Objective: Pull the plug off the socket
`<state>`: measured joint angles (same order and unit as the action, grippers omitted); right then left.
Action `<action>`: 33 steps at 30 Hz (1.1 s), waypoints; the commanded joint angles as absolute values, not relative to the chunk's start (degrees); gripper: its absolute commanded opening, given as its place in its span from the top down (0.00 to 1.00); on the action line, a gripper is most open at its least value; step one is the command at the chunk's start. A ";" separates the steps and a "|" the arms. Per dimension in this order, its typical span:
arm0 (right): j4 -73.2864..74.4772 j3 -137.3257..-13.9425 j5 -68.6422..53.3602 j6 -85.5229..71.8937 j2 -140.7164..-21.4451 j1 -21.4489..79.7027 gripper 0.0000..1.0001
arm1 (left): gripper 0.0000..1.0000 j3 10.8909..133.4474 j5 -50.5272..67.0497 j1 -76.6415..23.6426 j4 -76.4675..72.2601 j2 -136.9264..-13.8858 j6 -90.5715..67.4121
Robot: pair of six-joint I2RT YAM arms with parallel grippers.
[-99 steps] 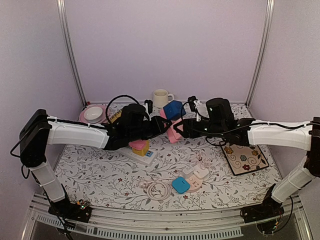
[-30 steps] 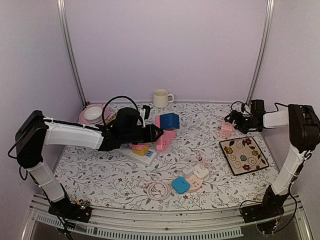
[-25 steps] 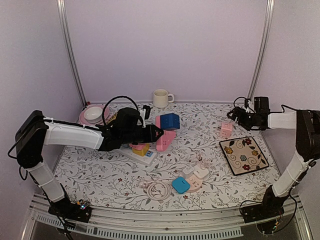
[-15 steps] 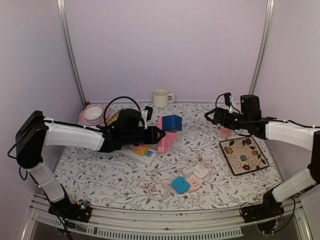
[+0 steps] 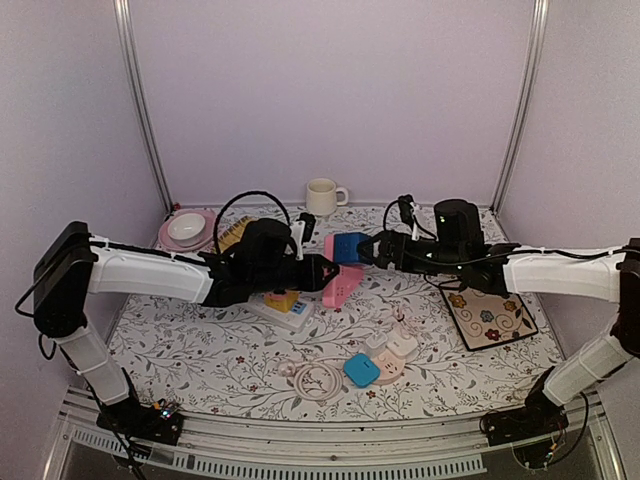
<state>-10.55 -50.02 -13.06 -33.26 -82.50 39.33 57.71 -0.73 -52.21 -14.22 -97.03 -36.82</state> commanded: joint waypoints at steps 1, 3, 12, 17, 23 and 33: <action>-13.11 -54.03 -11.27 -34.96 -87.31 41.31 0.04 | 1.00 61.29 -1.51 -53.86 -17.55 -98.12 -34.78; -14.09 -54.47 -11.82 -35.94 -88.72 41.33 0.06 | 1.00 61.35 -1.38 -54.12 -17.57 -98.31 -34.63; -16.38 -54.48 -12.75 -39.35 -89.74 42.28 0.45 | 1.00 61.69 -1.85 -54.34 -16.81 -98.84 -34.02; -17.37 -53.91 -12.80 -41.72 -88.87 42.29 0.74 | 0.76 61.38 -1.85 -54.41 -16.72 -99.05 -34.15; -19.50 -53.80 -10.94 -44.08 -87.54 42.30 0.88 | 0.38 61.08 -1.74 -55.13 -16.79 -99.56 -34.37; -18.11 -55.14 -8.70 -40.79 -85.00 42.28 0.90 | 0.44 61.16 -1.88 -55.89 -15.52 -101.88 -35.86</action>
<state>-14.13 -53.28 -10.35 -42.39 -89.08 42.00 59.96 -2.35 -54.39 -14.76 -100.25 -35.51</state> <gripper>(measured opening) 0.614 0.585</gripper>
